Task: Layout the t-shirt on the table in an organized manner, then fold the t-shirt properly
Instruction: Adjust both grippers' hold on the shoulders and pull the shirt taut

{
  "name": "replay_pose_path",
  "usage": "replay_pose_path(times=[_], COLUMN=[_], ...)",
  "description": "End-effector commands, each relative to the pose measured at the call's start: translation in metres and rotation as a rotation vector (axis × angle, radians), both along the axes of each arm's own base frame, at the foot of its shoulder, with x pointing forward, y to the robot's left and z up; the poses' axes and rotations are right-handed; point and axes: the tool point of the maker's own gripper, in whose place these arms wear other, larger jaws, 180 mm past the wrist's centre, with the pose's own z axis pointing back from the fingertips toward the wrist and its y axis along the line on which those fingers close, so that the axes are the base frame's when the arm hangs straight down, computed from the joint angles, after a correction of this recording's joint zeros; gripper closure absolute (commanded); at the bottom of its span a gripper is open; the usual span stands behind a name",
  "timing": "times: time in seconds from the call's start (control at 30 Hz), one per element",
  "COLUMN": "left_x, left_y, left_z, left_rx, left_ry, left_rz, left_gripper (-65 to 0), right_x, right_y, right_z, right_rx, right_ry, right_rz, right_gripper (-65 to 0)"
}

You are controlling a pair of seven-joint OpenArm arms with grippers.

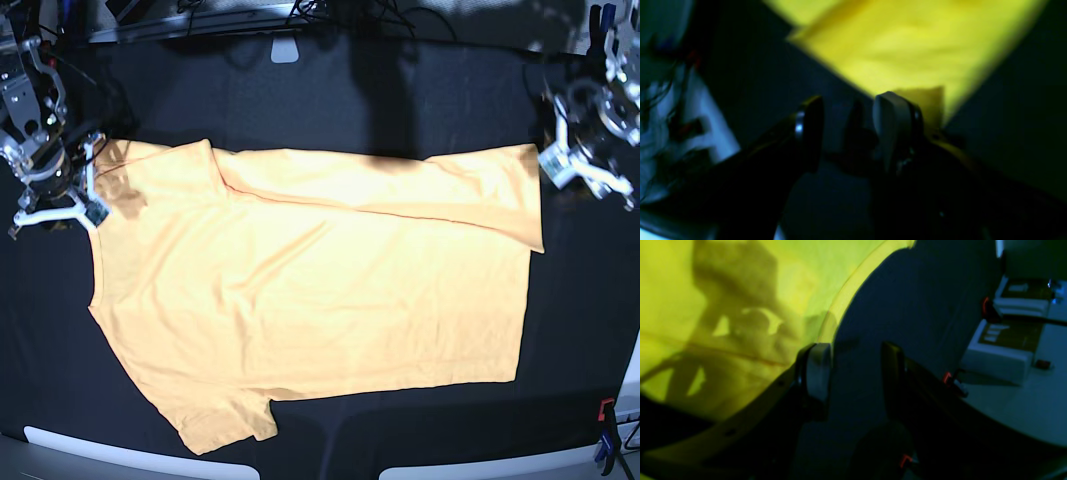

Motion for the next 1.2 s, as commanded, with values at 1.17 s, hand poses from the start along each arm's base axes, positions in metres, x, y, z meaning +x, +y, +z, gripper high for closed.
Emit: replay_pose_path(times=[1.17], left_x=[-0.003], left_y=[-0.001], left_z=[-0.054], left_rx=[0.138], left_ry=[0.066], left_rz=[-0.09], left_gripper=[0.0], right_x=[-0.04], right_y=[0.032], right_z=[0.007], right_rx=[-0.025], right_ry=[0.087], right_rz=[0.078], right_gripper=[-23.9])
